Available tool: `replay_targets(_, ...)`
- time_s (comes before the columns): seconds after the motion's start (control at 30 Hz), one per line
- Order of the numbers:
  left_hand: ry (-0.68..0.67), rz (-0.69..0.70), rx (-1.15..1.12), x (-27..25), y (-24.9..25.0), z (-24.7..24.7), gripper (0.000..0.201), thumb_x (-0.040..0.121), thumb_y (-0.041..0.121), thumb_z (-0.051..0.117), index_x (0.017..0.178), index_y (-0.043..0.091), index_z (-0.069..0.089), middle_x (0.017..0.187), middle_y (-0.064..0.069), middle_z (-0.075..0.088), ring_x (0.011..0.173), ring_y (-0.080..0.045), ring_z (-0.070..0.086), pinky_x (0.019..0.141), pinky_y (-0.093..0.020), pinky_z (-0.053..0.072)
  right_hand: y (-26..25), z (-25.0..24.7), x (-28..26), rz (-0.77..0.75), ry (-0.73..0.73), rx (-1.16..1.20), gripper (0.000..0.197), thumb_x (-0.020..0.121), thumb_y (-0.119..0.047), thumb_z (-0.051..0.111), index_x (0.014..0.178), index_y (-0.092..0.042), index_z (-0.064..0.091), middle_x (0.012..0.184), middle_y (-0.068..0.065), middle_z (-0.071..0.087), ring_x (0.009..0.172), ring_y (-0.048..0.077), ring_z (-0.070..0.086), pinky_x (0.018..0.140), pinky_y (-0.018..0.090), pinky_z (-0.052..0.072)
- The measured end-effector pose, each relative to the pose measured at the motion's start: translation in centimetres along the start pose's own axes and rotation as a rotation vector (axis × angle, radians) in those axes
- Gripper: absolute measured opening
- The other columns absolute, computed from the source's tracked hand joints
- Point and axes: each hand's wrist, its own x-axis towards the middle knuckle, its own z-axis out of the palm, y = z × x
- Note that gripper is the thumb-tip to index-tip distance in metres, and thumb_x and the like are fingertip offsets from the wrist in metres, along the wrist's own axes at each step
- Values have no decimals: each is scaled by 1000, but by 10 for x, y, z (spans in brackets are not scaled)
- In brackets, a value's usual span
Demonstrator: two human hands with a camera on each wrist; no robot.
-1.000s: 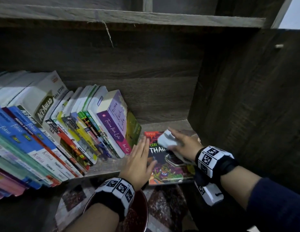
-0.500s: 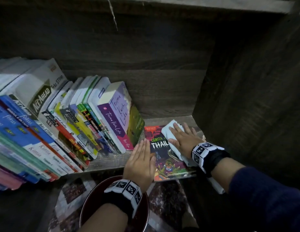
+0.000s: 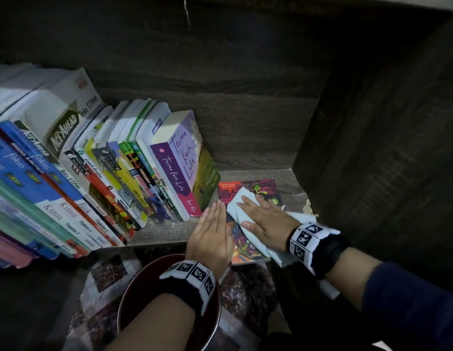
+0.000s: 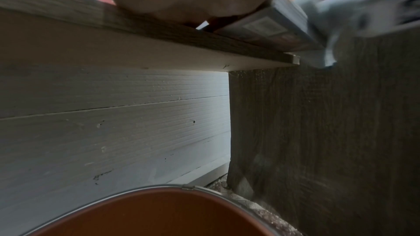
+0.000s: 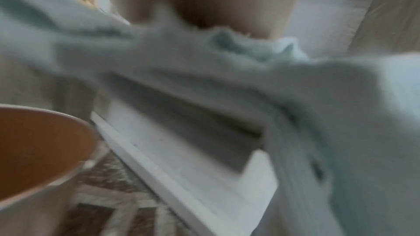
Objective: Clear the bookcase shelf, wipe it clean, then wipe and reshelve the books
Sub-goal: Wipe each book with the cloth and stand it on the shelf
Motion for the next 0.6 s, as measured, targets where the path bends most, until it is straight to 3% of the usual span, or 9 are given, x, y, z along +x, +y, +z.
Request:
replay_targets(0.1,-28,-27,24,2,0,1,57,96,26,25,142,-6,40,148,-16,42,138,-22,40,113,-35,22,-9,10,-17,-10,12,21,86,78,-69,-7,154,-28,-1,160,-10,-10,143,9,-18,114,28,-13)
replay_targets(0.2,-80,-44,47,3,2,-2,59,96,28,23,142,-6,39,148,-15,41,139,-21,39,113,-34,19,-10,20,-39,5,12,42,95,71,-73,-15,154,-28,-2,160,-9,-11,139,6,-23,113,27,-14)
replay_targets(0.37,-97,-44,88,3,1,0,63,95,31,16,147,-3,29,153,-13,32,143,-19,30,115,-33,12,1,22,-60,104,-35,-87,118,52,-78,-40,153,-26,-10,160,-4,-14,145,16,-20,117,32,-12)
replay_targets(0.4,-89,-40,97,4,2,-2,65,94,32,13,148,-2,26,155,-12,28,145,-18,27,116,-32,10,5,19,-57,138,-44,-105,121,49,-77,-42,153,-25,-9,160,-4,-14,146,17,-18,116,33,-12)
replay_targets(0.47,-107,-12,116,5,4,-4,73,89,37,-5,152,2,6,159,-7,3,149,-13,6,118,-29,-2,14,10,-43,198,-59,-129,127,44,-77,-44,153,-22,-9,161,-1,-13,147,19,-15,117,35,-11)
replay_targets(0.53,-144,-2,55,3,4,-7,77,82,40,-16,152,7,-8,158,-1,-13,148,-9,-9,118,-27,-11,22,-1,-25,243,-74,-131,117,55,-77,-37,153,-20,-9,161,2,-11,148,21,-13,117,37,-11)
replay_targets(0.6,-138,-8,55,3,3,-5,76,85,40,-13,153,6,-5,159,-2,-9,148,-9,-6,118,-28,-9,27,-12,-6,292,-91,-147,86,83,-69,-14,153,-19,-8,161,5,-11,148,23,-12,118,39,-9)
